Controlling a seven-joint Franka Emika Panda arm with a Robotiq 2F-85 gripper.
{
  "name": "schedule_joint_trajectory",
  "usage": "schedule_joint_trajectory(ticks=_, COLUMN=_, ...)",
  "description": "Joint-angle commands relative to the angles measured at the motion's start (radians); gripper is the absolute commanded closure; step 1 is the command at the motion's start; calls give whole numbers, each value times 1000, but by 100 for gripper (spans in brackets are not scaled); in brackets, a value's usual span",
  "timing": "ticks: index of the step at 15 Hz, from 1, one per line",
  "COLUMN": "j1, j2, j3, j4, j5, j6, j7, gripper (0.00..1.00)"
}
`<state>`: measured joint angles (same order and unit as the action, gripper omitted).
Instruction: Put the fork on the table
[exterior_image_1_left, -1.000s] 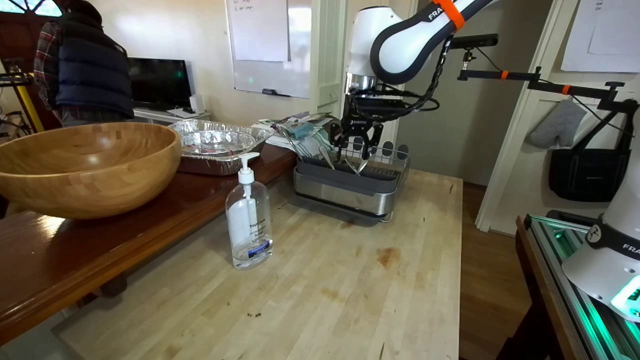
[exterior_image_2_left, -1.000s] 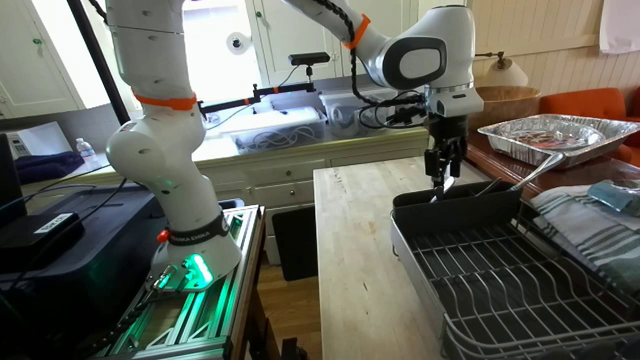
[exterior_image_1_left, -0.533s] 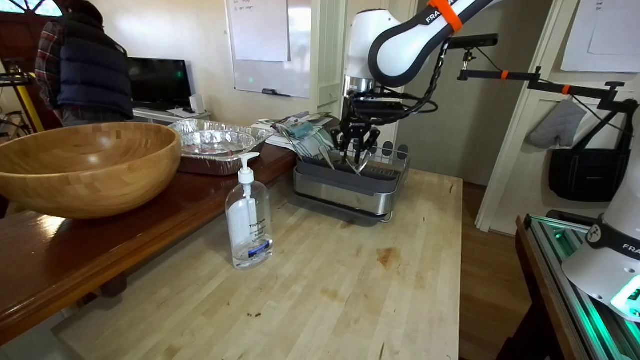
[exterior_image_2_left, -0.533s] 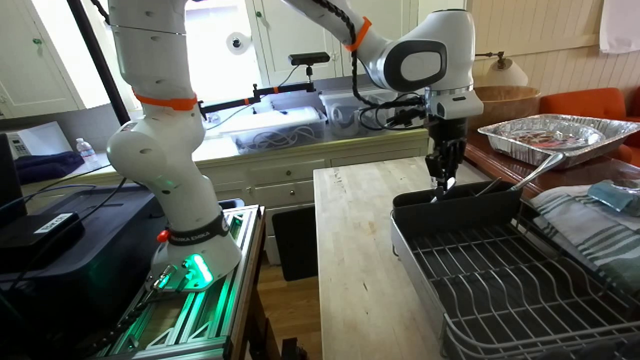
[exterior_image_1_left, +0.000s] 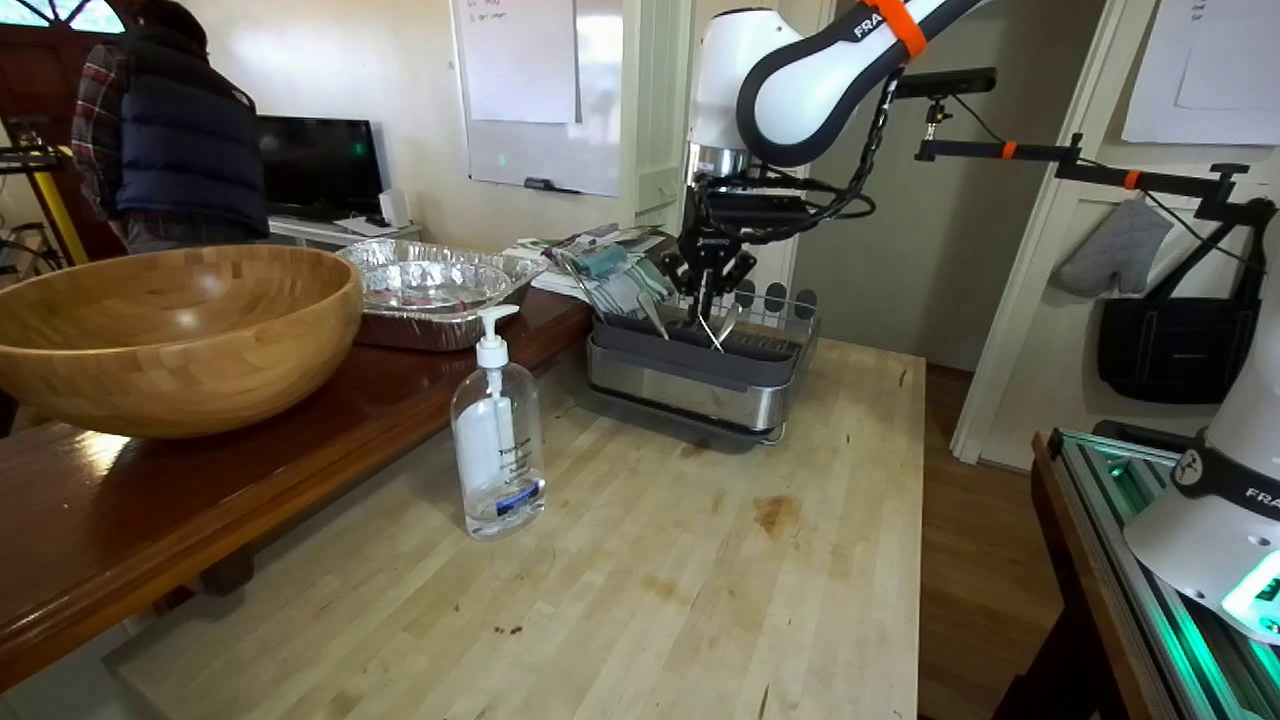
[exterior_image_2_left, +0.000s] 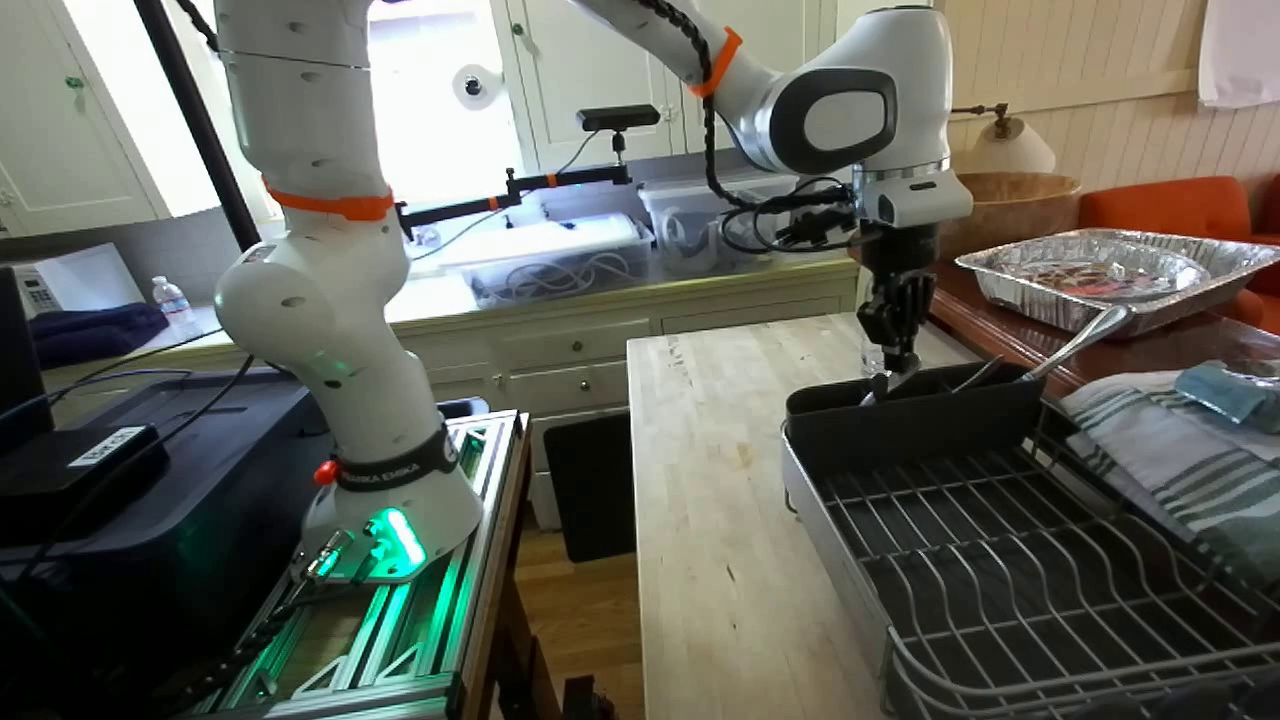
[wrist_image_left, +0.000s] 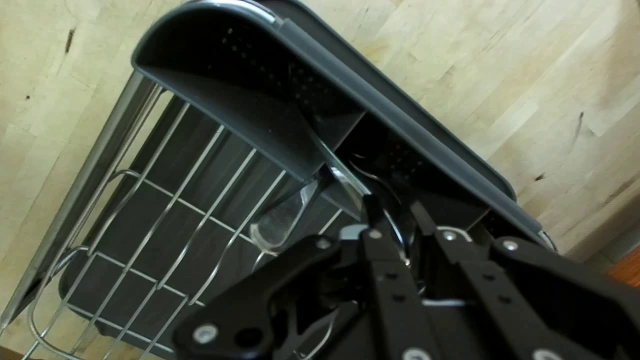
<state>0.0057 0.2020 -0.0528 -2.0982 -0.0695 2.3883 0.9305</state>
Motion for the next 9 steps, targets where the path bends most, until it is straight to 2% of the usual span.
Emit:
schedule_joint_trajectory(ticks=1, j1=19, j2=-1, j3=-7, j4=0, j5=-9, j6=-8, j7=8, gripper=97)
schedule_joint_trajectory(ticks=9, j1=33, j2=-40, j3=-3, j4=-23, j5=-72, j6=1, j7=9, gripper=98)
